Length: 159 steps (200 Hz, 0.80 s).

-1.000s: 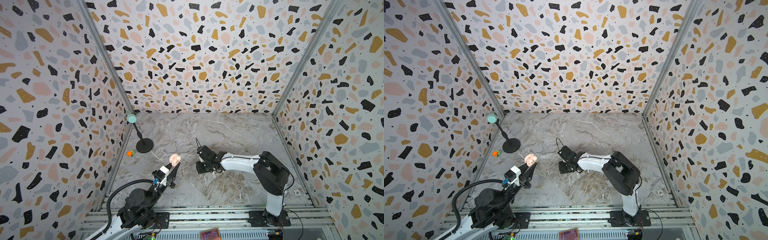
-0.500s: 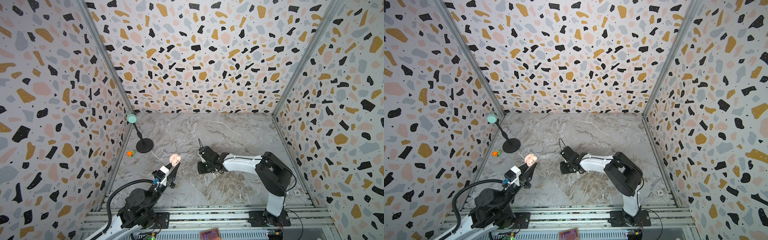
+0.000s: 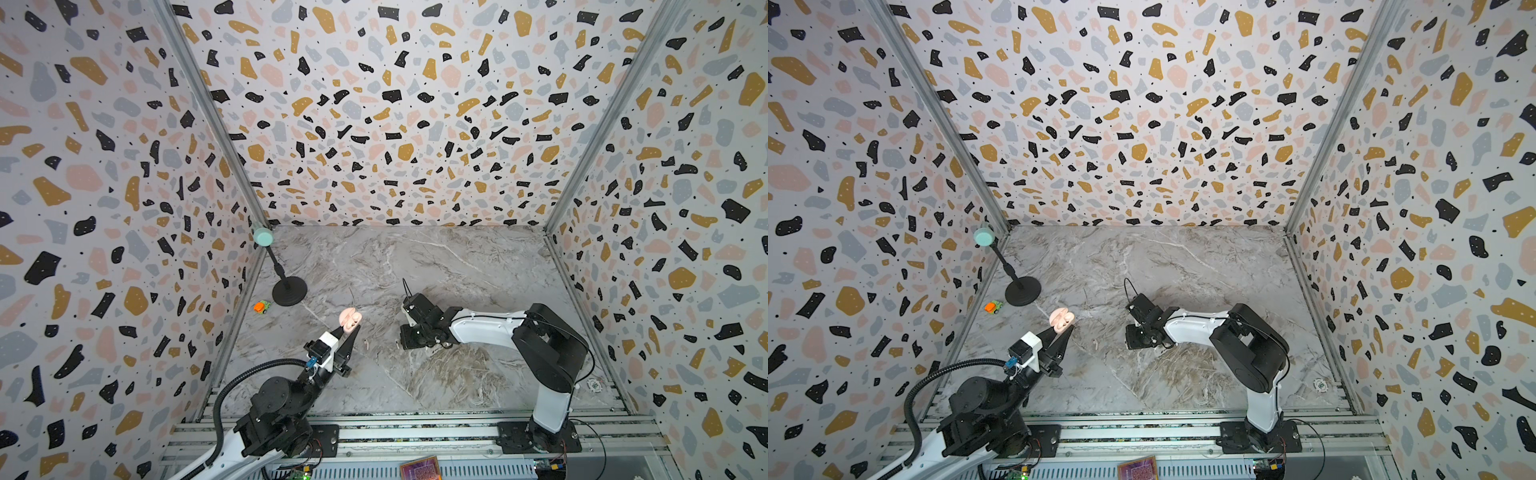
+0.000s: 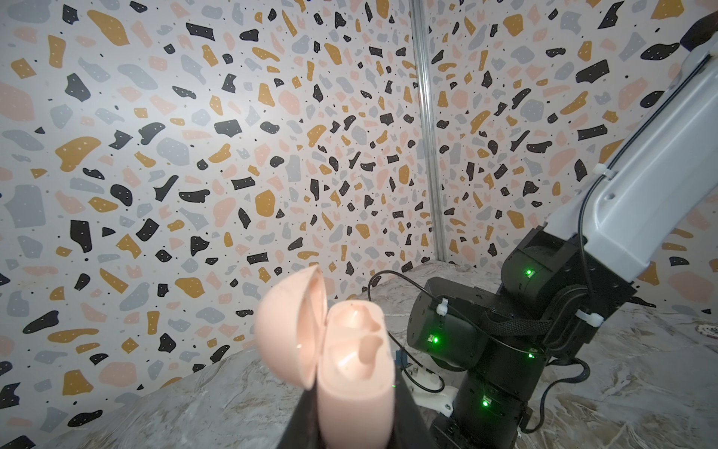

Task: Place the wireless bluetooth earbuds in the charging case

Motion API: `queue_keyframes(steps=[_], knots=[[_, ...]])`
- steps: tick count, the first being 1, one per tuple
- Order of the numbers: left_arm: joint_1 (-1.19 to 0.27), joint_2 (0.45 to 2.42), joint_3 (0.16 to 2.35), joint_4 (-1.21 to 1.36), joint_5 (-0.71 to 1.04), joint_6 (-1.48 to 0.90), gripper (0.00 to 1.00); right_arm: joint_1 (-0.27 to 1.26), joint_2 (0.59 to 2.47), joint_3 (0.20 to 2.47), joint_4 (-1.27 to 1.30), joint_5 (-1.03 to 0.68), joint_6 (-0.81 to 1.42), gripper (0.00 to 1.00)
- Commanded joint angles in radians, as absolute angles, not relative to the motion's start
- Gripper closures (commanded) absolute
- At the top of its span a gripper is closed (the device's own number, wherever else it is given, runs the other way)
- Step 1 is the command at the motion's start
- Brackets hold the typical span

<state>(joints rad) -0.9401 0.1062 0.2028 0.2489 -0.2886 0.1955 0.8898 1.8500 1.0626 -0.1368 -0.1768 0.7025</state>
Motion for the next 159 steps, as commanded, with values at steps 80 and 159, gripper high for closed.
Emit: queue_keyframes(steps=[80,159], knots=[[-0.944,0.098,0.192,0.305,-0.278,0.207,1.0,0.884,1.742,1.058,-0.205,-0.151,0.676,0.72],[-0.944,0.093,0.194,0.299,-0.27,0.21,1.0,0.893,1.778,1.145,-0.297,-0.152,0.572,0.44]])
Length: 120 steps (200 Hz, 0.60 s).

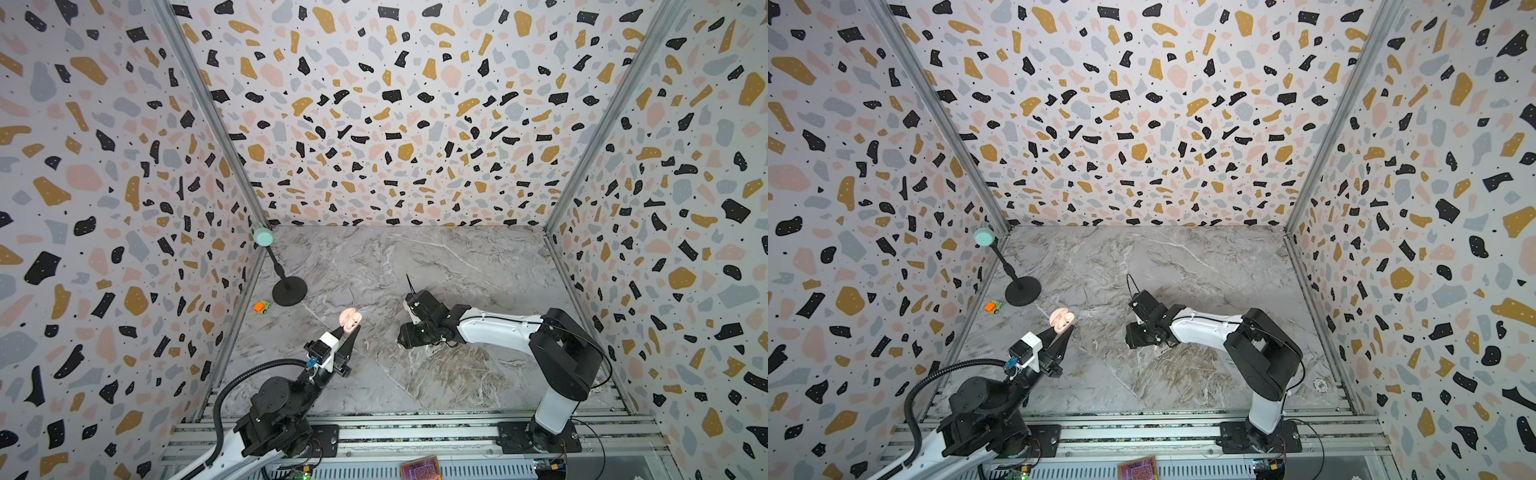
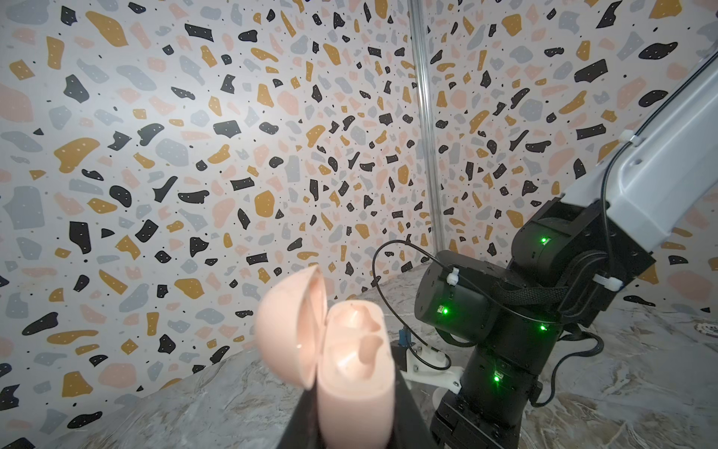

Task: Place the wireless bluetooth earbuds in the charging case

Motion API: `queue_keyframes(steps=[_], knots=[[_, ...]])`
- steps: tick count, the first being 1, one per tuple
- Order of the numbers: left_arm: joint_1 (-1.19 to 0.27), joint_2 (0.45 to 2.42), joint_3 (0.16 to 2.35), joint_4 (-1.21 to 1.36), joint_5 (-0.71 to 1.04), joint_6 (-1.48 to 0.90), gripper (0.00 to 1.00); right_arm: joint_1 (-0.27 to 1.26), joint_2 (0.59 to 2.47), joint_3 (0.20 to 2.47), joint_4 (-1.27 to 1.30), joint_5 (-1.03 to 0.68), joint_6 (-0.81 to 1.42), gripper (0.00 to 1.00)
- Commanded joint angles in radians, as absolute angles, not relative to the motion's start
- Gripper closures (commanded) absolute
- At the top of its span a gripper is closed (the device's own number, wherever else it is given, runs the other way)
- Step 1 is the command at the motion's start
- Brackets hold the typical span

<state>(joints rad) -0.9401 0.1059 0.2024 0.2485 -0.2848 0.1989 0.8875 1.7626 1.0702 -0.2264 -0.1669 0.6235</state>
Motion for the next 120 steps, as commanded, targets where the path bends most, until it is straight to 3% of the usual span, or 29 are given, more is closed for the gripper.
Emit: queue_keyframes(steps=[1,120], knots=[[-0.944,0.093,0.194,0.299,-0.27,0.21,1.0,0.894,1.78,1.147,-0.299,-0.151,0.571,0.44],[-0.945,0.091,0.194,0.299,-0.265,0.214,1.0,0.949,1.93,1.314,-0.426,-0.069,0.509,0.55]])
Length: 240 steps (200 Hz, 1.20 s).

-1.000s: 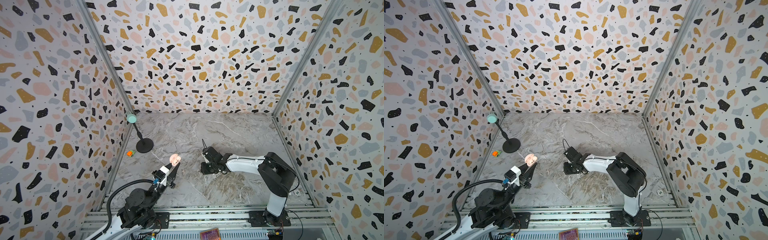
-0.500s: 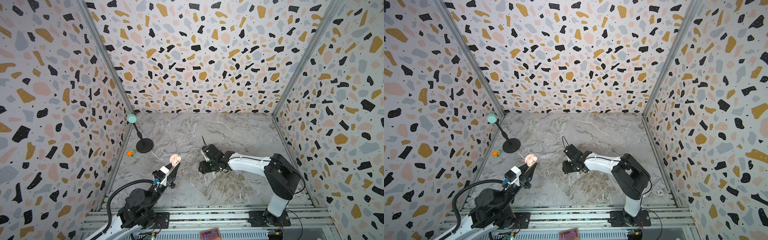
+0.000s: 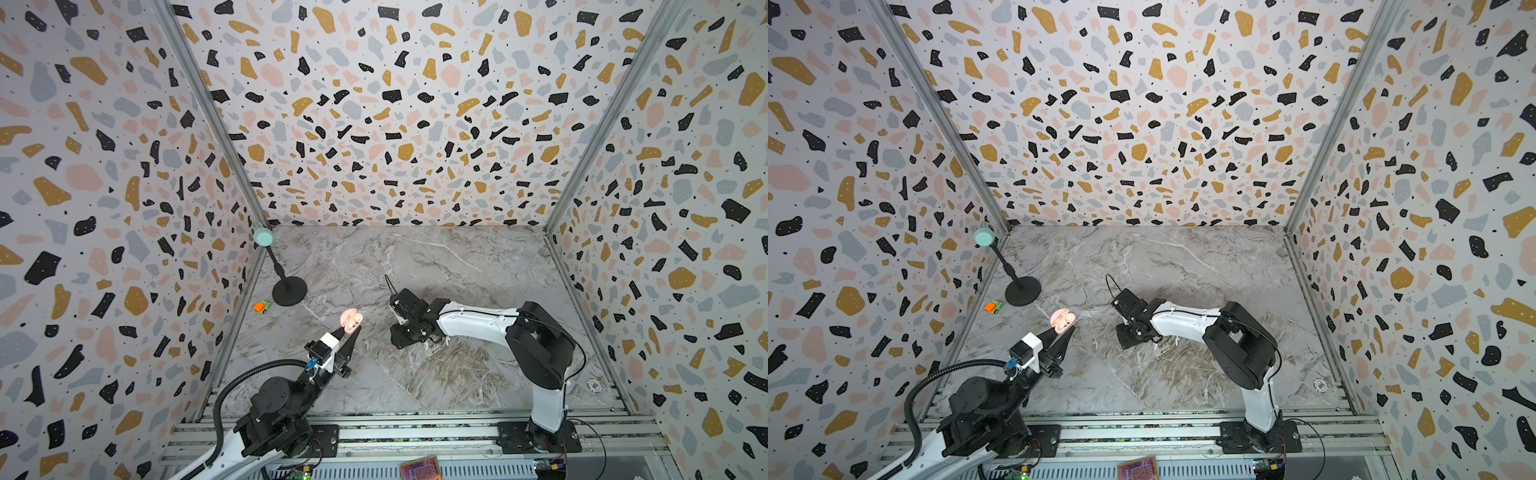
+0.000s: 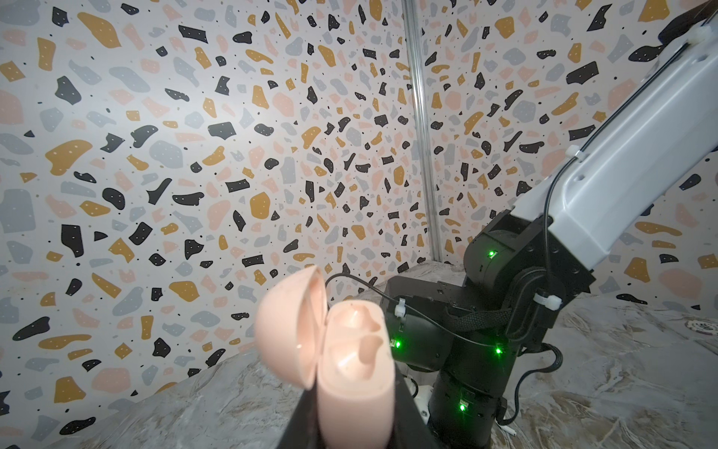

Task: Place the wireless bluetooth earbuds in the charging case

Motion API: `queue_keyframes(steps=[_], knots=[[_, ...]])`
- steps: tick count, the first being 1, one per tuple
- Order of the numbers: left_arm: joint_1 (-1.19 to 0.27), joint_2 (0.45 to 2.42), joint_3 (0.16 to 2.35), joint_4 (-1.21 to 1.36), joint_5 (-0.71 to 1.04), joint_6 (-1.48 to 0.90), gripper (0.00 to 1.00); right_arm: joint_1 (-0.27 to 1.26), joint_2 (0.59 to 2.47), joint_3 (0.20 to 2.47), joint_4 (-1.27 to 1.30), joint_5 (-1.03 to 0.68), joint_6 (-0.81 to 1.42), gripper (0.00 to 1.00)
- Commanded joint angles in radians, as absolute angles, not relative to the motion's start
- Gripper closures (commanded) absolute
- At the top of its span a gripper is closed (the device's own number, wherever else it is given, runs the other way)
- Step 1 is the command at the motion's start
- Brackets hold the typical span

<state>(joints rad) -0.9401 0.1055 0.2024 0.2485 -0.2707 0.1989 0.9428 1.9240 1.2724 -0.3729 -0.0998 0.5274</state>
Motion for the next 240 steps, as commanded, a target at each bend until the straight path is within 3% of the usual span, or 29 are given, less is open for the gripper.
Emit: queue_keyframes(steps=[1,166,240], knots=[[-0.945,0.091,0.194,0.299,-0.265,0.213,1.0,0.949,1.931,1.314,-0.427,-0.069,0.508,0.55],[-0.944,0.09,0.189,0.308,-0.262,0.213,1.0,0.983,2.003,1.381,-0.493,-0.009,0.515,0.72],[-0.943,0.088,0.189,0.308,-0.26,0.212,1.0,0.984,1.998,1.367,-0.507,0.0,0.563,0.71]])
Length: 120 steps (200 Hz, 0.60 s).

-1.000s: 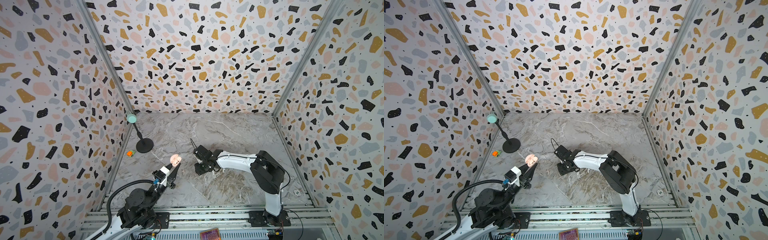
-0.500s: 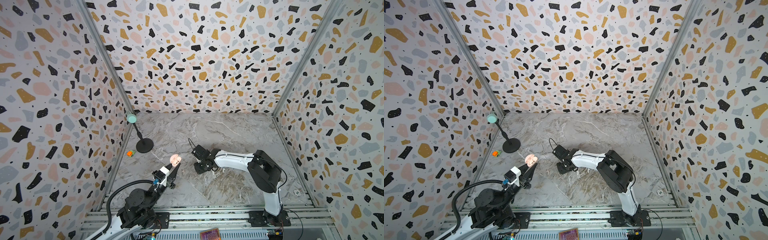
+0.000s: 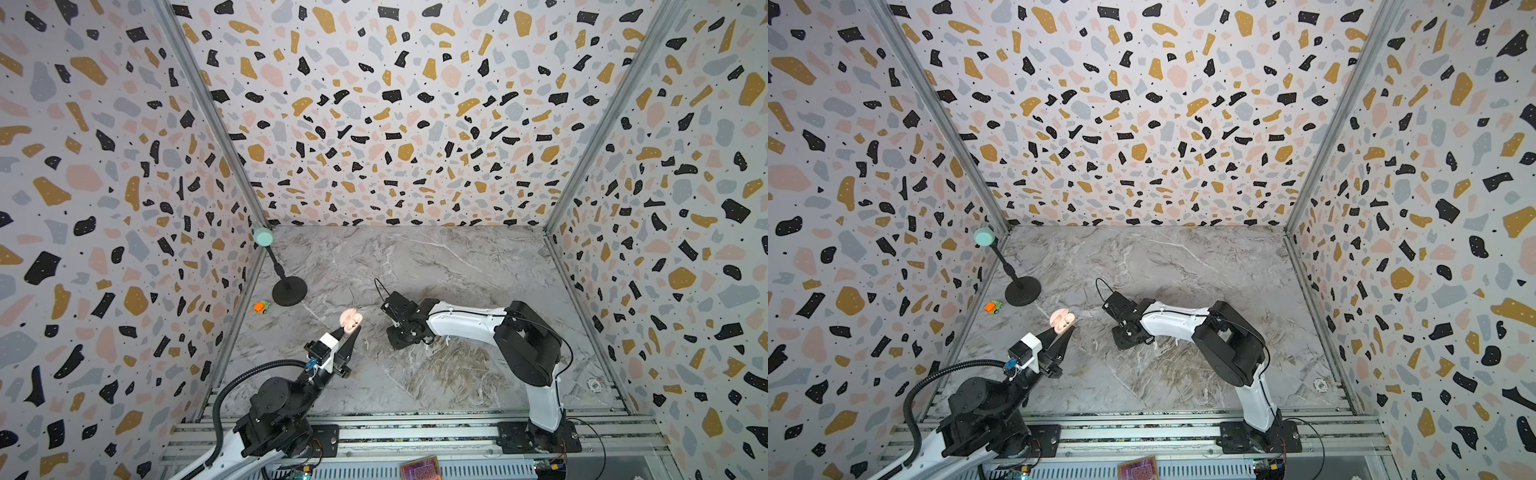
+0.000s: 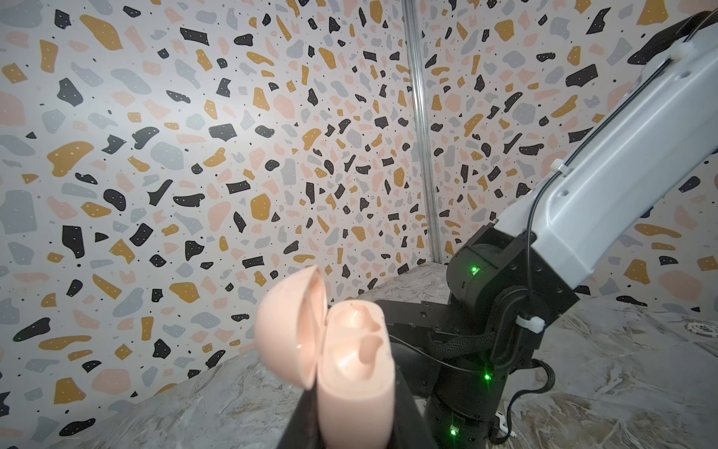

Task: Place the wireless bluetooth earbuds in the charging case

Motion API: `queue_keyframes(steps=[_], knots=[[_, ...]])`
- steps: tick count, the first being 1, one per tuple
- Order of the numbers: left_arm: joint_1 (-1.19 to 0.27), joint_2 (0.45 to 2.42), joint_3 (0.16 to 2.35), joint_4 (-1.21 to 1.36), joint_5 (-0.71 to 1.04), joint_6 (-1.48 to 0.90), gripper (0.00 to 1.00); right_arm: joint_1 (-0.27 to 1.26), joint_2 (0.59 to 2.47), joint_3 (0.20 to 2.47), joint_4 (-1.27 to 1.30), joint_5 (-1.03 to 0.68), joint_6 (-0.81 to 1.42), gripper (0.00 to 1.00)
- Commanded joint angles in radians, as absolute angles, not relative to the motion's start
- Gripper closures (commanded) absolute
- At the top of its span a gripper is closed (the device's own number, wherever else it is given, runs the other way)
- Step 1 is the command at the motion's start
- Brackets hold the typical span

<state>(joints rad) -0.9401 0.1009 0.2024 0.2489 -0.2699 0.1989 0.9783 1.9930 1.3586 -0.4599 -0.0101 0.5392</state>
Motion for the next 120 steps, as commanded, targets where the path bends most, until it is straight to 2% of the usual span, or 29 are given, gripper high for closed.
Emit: queue_keyframes(steps=[1,120], knots=[[-0.944,0.088,0.189,0.307,-0.261,0.212,1.0,0.984,1.998,1.368,-0.507,0.0,0.564,0.71],[-0.944,0.09,0.189,0.304,-0.262,0.212,1.0,0.986,1.993,1.34,-0.494,-0.004,0.595,0.76]])
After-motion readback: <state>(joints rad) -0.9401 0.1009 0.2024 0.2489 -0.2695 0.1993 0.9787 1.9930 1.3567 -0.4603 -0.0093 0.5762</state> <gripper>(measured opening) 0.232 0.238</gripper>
